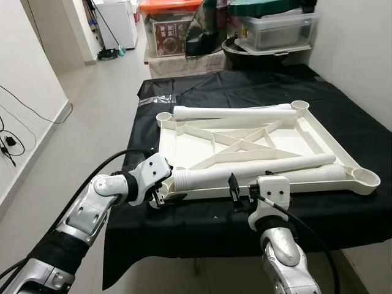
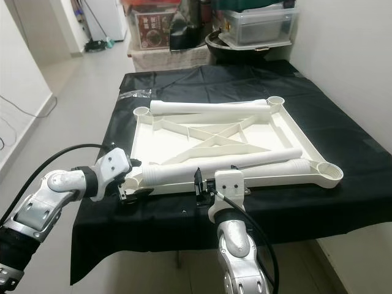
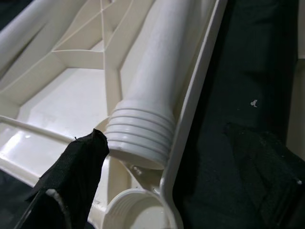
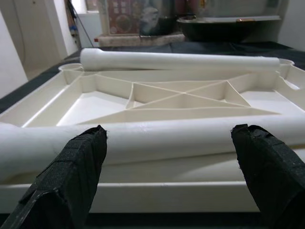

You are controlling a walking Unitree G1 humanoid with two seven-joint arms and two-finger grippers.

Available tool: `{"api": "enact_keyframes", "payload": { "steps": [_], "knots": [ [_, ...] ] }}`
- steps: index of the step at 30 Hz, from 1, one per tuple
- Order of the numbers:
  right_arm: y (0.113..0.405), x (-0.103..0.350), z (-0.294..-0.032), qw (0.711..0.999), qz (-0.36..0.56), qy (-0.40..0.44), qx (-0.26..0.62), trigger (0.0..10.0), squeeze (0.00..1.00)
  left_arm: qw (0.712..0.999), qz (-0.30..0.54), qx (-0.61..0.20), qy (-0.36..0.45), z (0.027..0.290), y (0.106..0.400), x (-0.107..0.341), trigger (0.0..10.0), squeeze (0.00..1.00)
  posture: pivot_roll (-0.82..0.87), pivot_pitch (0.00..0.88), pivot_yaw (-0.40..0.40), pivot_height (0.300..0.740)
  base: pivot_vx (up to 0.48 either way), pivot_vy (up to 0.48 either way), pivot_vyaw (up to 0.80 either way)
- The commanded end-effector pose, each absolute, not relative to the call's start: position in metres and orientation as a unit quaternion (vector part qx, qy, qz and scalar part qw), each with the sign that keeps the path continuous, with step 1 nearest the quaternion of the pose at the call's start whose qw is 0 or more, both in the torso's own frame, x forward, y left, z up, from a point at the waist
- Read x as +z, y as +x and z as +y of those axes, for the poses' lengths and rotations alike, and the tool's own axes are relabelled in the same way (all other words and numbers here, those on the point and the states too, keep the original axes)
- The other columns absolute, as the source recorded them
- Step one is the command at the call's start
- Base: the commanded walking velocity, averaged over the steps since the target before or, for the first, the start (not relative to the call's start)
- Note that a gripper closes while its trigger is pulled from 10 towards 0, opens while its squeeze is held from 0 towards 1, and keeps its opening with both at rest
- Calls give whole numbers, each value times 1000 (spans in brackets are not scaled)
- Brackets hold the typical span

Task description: Building children table

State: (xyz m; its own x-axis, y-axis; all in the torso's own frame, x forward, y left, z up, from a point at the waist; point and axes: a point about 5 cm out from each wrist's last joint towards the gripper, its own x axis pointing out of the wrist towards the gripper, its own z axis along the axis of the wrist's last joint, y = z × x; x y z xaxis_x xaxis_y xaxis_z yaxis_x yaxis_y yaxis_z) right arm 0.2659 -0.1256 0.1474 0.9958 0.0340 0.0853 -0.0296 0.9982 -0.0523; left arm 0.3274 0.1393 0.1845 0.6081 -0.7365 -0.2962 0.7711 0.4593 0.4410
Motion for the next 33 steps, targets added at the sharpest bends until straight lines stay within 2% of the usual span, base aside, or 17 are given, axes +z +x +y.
{"api": "enact_keyframes", "payload": {
  "steps": [1,2,4,5,8,12,18,20,21,23,24,26,33],
  "knots": [
    [262,148,-118,999,-41,-18,30,10000,0,848,37,-444,285,143,329,185,10000,0,76,120,43,740,0,0,0],
    [262,149,-117,999,-40,-17,31,10000,0,846,39,-448,287,145,329,185,10000,471,78,125,44,740,0,0,0],
    [262,149,-117,999,-40,-17,31,10000,0,846,39,-448,287,145,329,185,10000,471,78,125,44,740,0,0,0],
    [262,149,-116,998,-40,-15,35,10000,0,845,35,-442,299,148,330,185,10000,0,80,126,39,740,0,0,0],
    [262,150,-116,998,-40,-14,36,10000,0,846,30,-437,304,148,330,186,10000,0,80,126,39,740,0,0,0],
    [262,150,-113,998,-40,-13,41,10000,0,866,-3,-408,290,147,329,189,10000,0,83,114,30,740,0,0,0],
    [264,150,-113,998,-41,-13,43,10000,0,869,-20,-408,280,144,325,191,10000,0,88,109,28,740,0,0,0],
    [266,150,-113,998,-42,-11,41,10000,0,889,-45,-384,245,139,321,193,10000,0,86,98,31,740,0,0,0],
    [266,150,-113,998,-42,-11,41,10000,0,889,-45,-384,245,139,321,193,10000,0,86,98,31,740,0,0,0],
    [268,152,-113,998,-46,-9,40,10000,0,922,-69,-328,192,134,317,194,10000,0,81,87,27,740,0,0,0],
    [268,152,-113,998,-46,-9,40,10000,0,922,-69,-328,192,134,317,194,10000,0,81,87,27,740,0,0,0],
    [270,153,-113,998,-49,-9,41,10000,0,943,-80,-285,155,130,312,192,10000,0,80,82,25,740,0,0,0],
    [270,151,-115,998,-44,-20,44,10000,0,961,-79,-232,128,126,299,179,10000,0,72,69,15,740,0,0,0]
  ]
}}
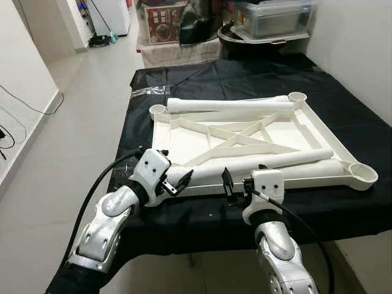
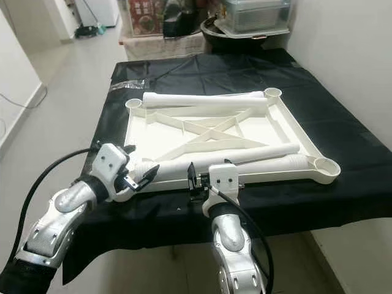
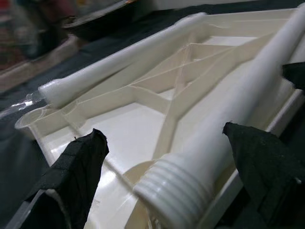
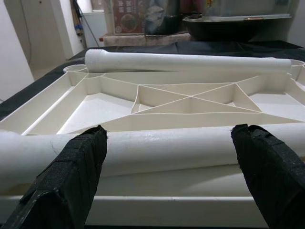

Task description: Building children table

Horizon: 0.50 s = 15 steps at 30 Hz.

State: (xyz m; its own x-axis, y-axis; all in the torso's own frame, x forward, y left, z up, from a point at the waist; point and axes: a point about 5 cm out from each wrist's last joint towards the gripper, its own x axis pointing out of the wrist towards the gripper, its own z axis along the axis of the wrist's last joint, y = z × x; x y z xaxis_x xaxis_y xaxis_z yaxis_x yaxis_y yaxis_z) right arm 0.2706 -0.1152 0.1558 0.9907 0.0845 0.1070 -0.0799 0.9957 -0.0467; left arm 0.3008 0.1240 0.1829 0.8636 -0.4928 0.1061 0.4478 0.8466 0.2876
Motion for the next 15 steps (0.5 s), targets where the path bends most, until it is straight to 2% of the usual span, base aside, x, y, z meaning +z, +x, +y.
{"api": "enact_keyframes", "payload": {
  "steps": [1,6,7,9,15],
  "knots": [
    [270,149,-115,998,-41,-23,45,10000,0,968,-78,-208,116,127,294,174,10000,0,75,65,10,740,0,0,0],
    [270,147,-116,998,-39,-26,45,10000,0,973,-78,-189,108,127,289,171,10000,0,75,62,9,740,0,0,0],
    [269,147,-115,998,-38,-28,48,10000,0,982,-77,-141,102,129,278,164,10000,0,71,56,6,740,0,0,0],
    [270,147,-114,998,-38,-28,50,10000,0,986,-74,-116,95,130,273,162,10000,0,69,54,4,740,0,0,0],
    [271,148,-114,998,-39,-29,50,10000,0,987,-76,-106,90,128,270,161,10000,0,71,50,1,740,0,0,0]
  ]
}}
